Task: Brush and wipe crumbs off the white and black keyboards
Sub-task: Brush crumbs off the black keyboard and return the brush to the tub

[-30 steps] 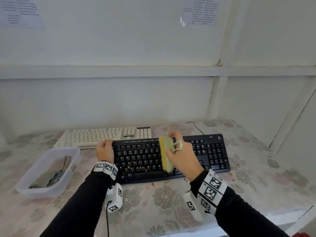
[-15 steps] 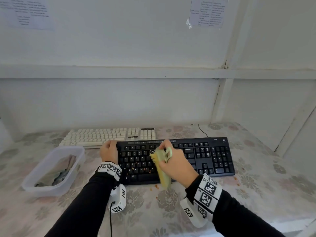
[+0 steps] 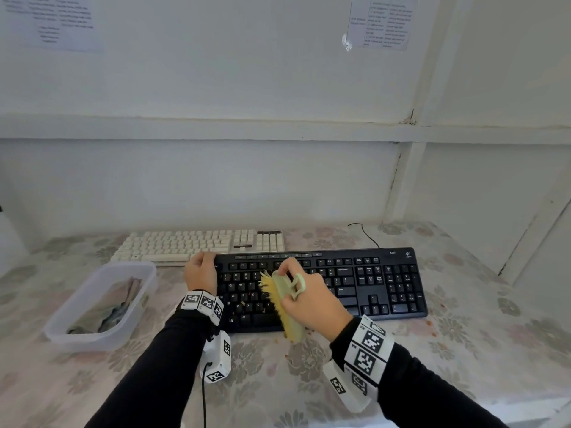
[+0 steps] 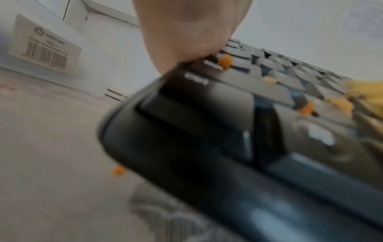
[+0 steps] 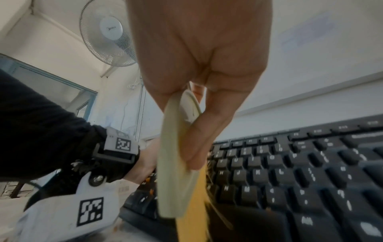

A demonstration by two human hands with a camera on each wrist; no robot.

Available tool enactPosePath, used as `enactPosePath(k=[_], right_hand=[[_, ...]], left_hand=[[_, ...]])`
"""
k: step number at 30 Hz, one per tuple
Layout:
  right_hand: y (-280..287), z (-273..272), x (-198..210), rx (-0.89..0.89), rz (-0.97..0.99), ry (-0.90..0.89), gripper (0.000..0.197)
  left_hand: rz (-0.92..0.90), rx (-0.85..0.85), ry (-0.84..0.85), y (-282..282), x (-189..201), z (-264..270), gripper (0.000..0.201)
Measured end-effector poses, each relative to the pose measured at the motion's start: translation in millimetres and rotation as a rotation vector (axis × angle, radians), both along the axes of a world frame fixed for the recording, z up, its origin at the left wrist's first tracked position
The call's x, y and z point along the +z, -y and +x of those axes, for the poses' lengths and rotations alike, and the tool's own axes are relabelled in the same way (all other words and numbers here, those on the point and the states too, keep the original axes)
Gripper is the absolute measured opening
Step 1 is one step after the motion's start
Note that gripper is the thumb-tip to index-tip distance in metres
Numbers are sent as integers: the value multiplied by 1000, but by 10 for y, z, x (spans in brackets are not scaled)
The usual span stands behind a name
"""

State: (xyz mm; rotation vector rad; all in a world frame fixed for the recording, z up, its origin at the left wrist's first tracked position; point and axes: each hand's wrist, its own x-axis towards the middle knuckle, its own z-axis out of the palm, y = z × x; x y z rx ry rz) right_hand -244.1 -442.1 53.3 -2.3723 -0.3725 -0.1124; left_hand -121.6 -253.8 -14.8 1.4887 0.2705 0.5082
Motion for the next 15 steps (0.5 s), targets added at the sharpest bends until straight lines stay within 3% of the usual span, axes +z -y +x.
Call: enactPosePath(k=[5, 7, 12, 15], right_hand=[[-129, 105, 31, -32, 210, 234, 26], [-185, 129, -35, -6, 224, 241, 24], [-145, 33, -127, 77, 68, 88, 31], [-22, 14, -68, 61, -74, 50, 33]], left_hand=[[-15, -12, 4, -16, -20, 14, 31], [-16, -14, 1, -21, -22, 15, 32], [-12, -18, 2, -17, -8, 1, 20], [-3, -14, 9, -10, -2, -15, 25]])
